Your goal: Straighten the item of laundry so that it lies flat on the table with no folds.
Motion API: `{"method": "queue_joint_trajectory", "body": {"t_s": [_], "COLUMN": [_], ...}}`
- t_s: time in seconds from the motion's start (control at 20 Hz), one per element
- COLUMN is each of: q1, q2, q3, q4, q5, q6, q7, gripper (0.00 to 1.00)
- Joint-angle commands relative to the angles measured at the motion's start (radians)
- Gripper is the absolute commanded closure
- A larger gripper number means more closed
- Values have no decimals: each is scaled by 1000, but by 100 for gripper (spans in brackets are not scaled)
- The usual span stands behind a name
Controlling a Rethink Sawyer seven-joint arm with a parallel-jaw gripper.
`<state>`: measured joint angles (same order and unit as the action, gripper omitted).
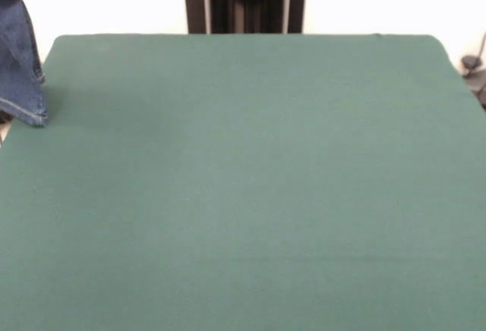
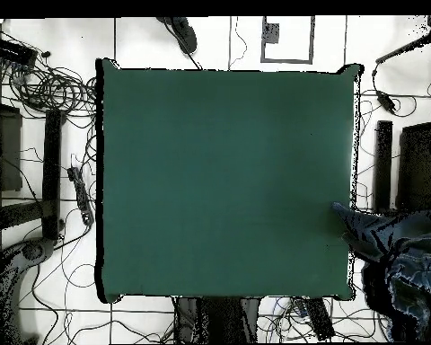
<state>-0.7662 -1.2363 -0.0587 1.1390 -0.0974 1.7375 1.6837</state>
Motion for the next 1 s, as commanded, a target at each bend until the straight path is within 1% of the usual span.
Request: {"method": "queue_joint_trajectory", "body": {"t_s": [0.05,0.1,0.4,0.6,0.7,0.8,1.0], "q1": [50,77,79,90,99,108,102], "q2": [-16,-17,3,-5,-1,1,20], "q3": [66,28,28,17,5,-3,13], "q4": [64,73,34,50,55,63,40], "q5": [2,5,-11,-5,19,35,24], "q6": [-32,-66,-22,4,78,111,86], "q7": [-72,91,91,105,170,209,165], "gripper": [100,100,100,100,100,100,100]}}
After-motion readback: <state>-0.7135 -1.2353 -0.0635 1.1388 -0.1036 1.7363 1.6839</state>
